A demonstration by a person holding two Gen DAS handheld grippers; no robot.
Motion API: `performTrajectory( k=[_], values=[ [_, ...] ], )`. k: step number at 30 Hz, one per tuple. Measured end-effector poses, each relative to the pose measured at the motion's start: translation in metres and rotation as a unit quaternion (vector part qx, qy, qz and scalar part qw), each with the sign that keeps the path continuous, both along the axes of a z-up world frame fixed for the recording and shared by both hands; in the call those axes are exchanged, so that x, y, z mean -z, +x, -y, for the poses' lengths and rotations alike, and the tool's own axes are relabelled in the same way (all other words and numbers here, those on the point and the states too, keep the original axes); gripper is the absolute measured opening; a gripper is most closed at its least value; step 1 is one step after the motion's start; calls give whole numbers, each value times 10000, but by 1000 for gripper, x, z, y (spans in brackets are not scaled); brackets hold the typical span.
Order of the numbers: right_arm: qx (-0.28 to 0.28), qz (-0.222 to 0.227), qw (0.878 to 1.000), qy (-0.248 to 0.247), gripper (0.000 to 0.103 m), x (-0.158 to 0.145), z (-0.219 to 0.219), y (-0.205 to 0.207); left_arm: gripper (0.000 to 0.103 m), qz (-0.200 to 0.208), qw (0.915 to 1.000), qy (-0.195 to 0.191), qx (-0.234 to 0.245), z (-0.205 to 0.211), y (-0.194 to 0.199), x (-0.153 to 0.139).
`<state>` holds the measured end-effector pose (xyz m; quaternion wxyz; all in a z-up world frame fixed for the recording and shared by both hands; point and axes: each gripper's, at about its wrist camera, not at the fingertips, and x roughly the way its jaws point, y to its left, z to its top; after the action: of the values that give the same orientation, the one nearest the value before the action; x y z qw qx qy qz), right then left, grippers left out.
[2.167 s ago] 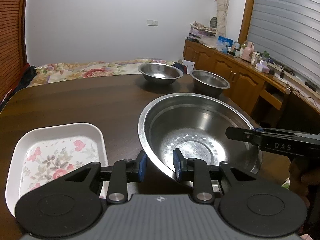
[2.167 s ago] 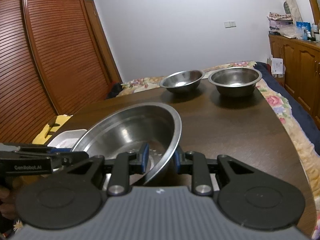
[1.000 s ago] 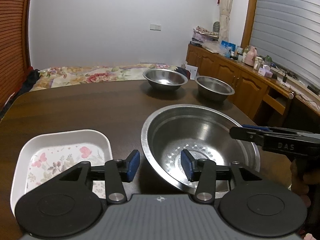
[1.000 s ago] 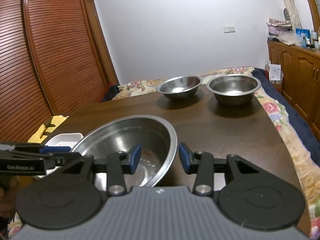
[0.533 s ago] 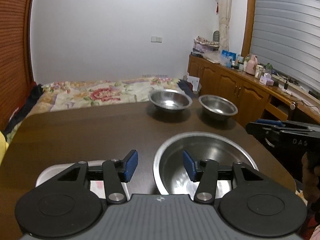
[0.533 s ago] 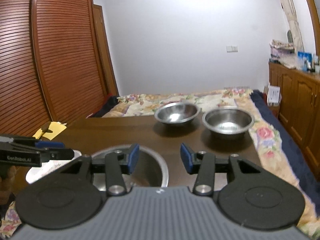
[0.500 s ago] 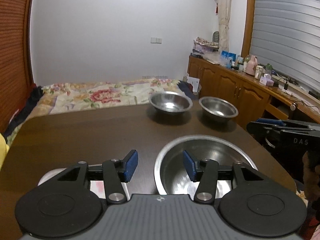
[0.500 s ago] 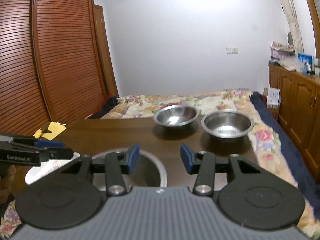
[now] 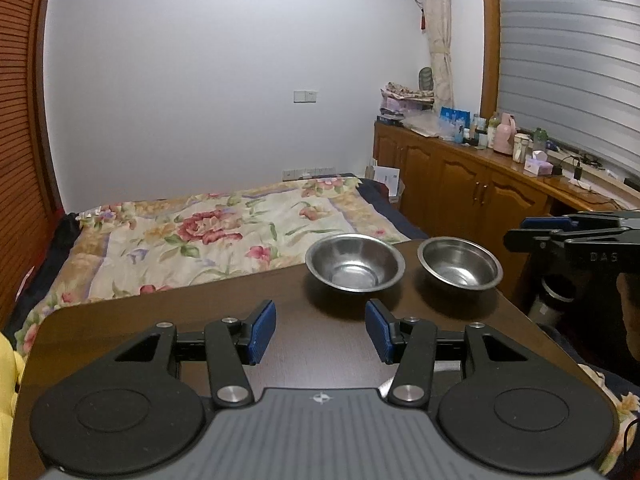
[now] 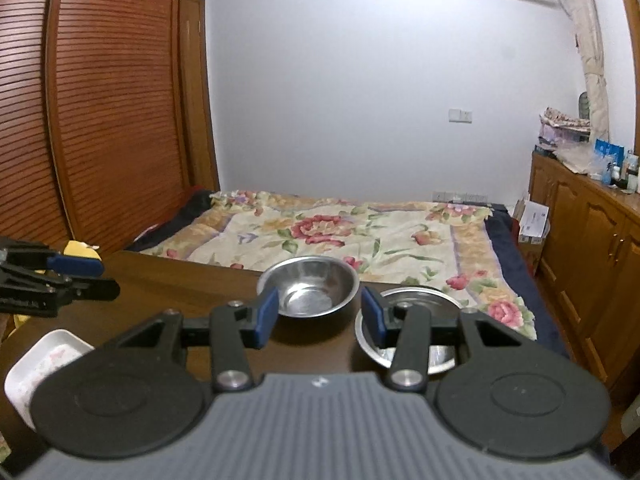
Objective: Organize plates and bowls
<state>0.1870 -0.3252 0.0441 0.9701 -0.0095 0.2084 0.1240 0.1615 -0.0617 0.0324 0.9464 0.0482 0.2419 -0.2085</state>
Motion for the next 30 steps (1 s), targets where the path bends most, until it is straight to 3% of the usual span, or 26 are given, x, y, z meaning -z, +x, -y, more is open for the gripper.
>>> performTrajectory(
  k=[21,30],
  values=[
    [-193,-1048,9942,-134,47,42,-17,125,53,-535,9984,28,196,39,104,28],
    [-180,-1464,9890,-126,47,50,-19,151,53,-985,9946,-251,189,48,146,46]
  ],
)
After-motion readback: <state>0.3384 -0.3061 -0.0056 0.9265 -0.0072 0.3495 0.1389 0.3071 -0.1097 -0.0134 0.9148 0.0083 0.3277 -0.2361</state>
